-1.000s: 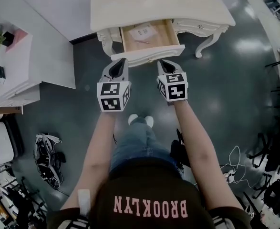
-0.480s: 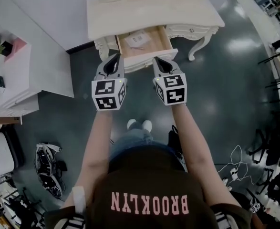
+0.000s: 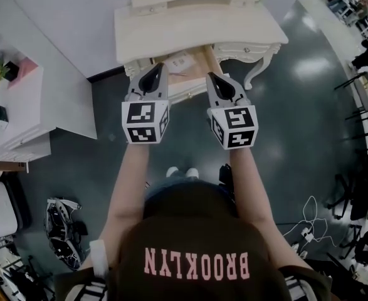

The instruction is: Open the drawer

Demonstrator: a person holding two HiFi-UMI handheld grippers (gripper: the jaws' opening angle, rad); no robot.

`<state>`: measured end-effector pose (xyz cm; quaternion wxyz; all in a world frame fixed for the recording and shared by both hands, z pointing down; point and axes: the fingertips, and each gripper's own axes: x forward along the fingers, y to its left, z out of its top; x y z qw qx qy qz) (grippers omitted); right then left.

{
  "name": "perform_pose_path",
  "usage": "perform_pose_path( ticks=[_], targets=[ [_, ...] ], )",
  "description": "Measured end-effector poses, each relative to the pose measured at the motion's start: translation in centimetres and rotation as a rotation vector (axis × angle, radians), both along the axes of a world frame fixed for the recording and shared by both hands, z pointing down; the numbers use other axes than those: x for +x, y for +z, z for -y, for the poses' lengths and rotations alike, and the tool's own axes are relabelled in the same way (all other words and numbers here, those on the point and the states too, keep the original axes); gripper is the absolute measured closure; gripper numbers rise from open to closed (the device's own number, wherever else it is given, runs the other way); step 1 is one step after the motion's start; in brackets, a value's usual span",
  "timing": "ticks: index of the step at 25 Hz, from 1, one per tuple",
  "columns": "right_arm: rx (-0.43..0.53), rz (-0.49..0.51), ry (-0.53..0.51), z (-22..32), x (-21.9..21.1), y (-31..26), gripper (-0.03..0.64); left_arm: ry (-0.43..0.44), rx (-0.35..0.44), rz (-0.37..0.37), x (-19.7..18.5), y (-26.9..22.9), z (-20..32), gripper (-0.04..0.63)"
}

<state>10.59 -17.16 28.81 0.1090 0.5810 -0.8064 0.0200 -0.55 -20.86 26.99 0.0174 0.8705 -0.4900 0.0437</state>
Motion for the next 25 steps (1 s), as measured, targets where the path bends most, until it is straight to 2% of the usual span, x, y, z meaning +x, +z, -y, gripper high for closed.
perform_pose_path(
  ticks=[8,14,25],
  targets=[
    [0.143,-0.001,0.022,-0.6,1.2,-4.6,0.620,0.022,0.118,0.001,0.8,-4.3,-0.4,0.586],
    [0.219,0.013,0.016,-1.3,1.2,-7.4,0.620,0.025,0.170,0.001,0.8,-6.2,-0.7,0.586],
    [0.232,0.022,0.011,-1.7,1.3,-8.3,0.620,0.027,0.181,-0.013,0.8,-6.9,-0.8,0.586]
  ],
)
